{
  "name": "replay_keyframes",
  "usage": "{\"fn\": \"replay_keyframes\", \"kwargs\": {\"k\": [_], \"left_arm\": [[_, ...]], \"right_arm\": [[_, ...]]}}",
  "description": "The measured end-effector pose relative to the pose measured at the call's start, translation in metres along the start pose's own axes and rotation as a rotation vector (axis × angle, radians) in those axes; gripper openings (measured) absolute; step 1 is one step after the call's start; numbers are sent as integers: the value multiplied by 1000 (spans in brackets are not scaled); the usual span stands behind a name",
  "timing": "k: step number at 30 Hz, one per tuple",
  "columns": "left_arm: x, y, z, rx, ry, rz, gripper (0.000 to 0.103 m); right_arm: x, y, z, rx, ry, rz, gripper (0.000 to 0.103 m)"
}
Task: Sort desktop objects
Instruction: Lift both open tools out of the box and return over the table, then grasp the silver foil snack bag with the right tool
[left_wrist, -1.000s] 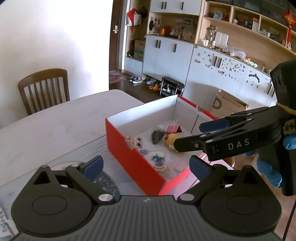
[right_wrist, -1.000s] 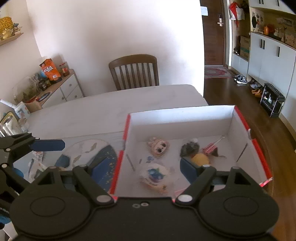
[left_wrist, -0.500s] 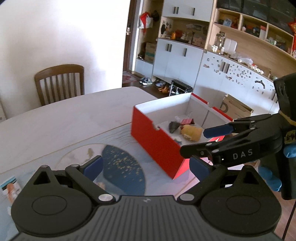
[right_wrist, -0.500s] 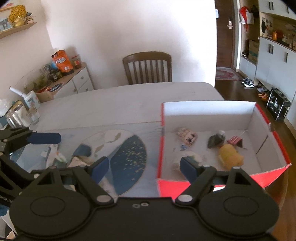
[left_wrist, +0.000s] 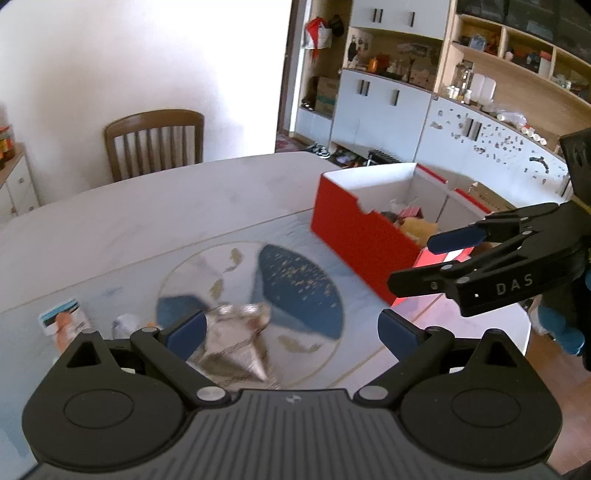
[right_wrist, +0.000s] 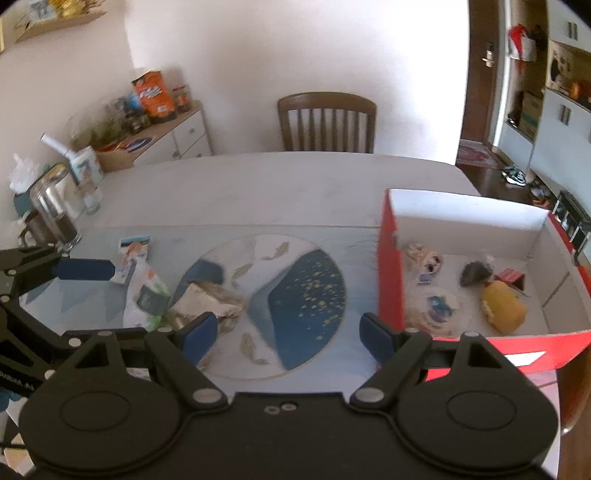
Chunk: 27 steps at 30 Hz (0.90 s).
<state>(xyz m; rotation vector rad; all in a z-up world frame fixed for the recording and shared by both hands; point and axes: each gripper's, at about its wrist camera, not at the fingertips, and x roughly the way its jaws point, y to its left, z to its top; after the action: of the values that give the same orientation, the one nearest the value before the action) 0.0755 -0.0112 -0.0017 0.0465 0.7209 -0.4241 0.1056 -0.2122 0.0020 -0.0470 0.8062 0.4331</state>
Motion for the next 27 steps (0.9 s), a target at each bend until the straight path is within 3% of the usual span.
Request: {"fn": "replay_keyframes", "kwargs": {"k": [13, 27], "left_arm": [[-1, 35, -52, -16, 58, 93, 100], [26, 47, -93, -18, 145, 121, 100]], "right_arm": [[31, 44, -8, -76, 58, 38, 84], [76, 74, -23, -135, 155, 64, 84]]}}
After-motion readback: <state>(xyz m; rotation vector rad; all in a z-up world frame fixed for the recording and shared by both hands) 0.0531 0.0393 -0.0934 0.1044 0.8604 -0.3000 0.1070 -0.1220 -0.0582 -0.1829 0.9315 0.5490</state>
